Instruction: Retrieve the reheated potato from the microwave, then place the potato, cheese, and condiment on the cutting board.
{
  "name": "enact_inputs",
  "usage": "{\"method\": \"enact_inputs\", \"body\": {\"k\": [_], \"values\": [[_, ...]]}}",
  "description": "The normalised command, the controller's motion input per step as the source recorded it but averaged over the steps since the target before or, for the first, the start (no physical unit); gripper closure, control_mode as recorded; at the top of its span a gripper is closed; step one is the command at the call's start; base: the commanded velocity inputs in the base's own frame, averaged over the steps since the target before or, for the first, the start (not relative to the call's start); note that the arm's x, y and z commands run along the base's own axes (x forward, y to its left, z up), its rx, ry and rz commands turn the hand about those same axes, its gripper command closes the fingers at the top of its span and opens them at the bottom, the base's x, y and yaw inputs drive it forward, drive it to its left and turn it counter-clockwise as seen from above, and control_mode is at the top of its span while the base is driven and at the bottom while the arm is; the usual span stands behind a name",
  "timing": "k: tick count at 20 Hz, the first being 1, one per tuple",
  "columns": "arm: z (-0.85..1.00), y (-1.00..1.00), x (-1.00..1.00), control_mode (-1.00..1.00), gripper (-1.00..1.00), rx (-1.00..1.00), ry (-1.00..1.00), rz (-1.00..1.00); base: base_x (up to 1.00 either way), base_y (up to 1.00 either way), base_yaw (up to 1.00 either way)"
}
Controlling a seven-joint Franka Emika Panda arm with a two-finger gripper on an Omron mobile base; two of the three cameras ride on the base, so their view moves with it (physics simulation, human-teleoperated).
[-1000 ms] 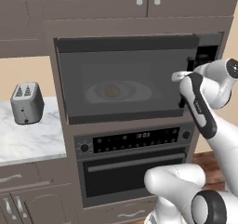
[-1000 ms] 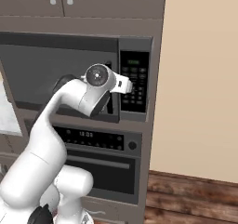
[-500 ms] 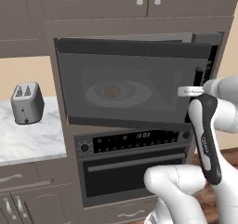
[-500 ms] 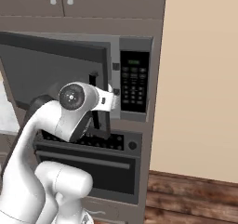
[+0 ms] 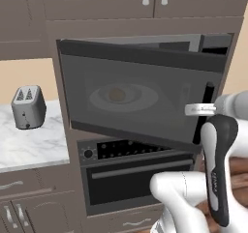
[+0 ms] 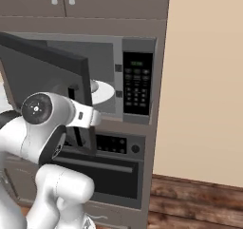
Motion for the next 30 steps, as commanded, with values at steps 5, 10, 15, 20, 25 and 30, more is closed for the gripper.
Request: {"method": "enact_inputs", "body": {"k": [5,10,15,20,25,30], "values": [[0.0,0.35,-0.92,-1.0,-1.0,0.0,0.06,0.0,0.0,0.0,0.0],[0.02,0.16,-0.77,-1.0,-1.0,0.0,0.0,0.0,0.0,0.0,0.0],[0.52,-0.06,-0.9,-1.0,-1.0,0.0,-0.22,0.0,0.0,0.0,0.0],[0.64,-0.28,-0.78,-1.0,-1.0,0.08,-0.2,0.07,0.0,0.0,0.0],[0.2,-0.78,-0.02,-1.0,-1.0,0.17,-0.01,0.05,0.0,0.0,0.0],[-0.02,-0.63,0.22,-1.0,-1.0,0.29,0.03,0.06,0.0,0.0,0.0]]}}
